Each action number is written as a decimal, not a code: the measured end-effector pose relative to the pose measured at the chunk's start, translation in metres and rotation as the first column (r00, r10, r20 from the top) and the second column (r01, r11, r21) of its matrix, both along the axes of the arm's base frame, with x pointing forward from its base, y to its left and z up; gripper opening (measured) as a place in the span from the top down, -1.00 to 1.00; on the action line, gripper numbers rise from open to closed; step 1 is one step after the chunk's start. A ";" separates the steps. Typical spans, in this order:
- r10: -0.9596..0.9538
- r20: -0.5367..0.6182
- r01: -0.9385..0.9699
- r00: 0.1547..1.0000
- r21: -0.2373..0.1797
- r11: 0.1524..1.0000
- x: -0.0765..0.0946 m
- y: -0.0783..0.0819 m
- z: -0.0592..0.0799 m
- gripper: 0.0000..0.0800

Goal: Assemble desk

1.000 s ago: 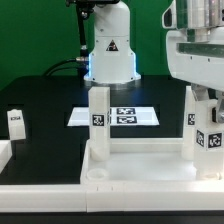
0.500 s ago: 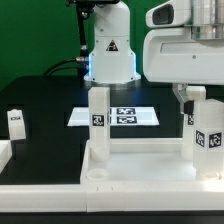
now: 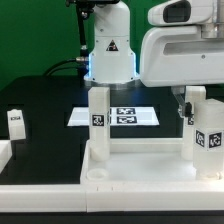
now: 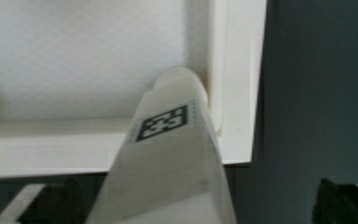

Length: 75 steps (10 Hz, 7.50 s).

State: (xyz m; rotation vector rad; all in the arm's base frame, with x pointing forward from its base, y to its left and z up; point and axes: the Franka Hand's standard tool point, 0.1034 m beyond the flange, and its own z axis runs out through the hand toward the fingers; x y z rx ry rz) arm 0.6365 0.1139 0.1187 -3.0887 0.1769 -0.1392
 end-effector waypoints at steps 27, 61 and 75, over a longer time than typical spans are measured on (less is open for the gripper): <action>-0.161 0.055 0.161 0.985 0.017 0.987 0.007 -0.005 -0.002 0.03; -0.968 -0.162 0.978 0.194 0.107 0.178 -0.002 0.007 -0.005 0.28; -0.276 0.053 0.276 0.960 0.025 0.961 0.003 0.002 -0.006 -0.62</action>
Offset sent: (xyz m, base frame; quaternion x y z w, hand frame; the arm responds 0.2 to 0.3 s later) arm 0.0000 0.0000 0.0000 0.0000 0.0000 0.1938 0.9810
